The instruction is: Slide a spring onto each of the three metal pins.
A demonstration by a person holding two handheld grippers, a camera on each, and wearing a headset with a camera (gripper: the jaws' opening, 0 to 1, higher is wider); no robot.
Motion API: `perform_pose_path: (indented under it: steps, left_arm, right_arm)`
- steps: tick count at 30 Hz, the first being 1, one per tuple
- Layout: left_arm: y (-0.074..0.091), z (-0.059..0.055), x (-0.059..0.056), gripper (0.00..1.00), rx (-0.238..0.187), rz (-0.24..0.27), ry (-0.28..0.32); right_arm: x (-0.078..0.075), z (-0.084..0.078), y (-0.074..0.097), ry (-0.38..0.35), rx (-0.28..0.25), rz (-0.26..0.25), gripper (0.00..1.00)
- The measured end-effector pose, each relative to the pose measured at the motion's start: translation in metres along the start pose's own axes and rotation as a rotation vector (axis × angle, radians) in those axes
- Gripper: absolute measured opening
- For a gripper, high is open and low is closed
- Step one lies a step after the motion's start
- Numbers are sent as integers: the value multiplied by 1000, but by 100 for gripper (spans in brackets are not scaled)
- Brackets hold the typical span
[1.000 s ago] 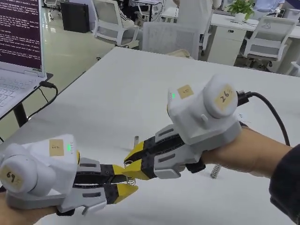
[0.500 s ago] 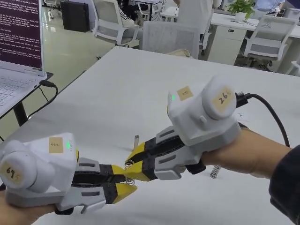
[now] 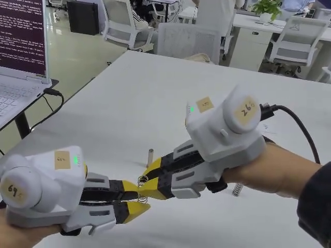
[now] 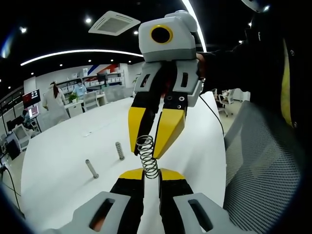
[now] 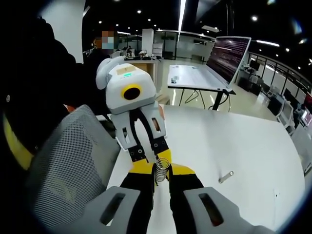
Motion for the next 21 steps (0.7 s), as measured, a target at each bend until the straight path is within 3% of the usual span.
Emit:
perform_pose_path:
  steps: [21]
  left_arm:
    - [2, -4, 9, 43, -49, 83, 84]
  right_arm:
    - [-13, -1, 7, -49, -35, -75, 8]
Point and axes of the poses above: the centre of the closed fingertips' face, and the gripper's own axes: y roughly backward along the fingers, x roughly to its left, z roughly out of its top, the point moved 8 cm from there along y, roughly backward along the fingers, and after that the axes turned 11 degrees about -y, right-handed, at the moved point
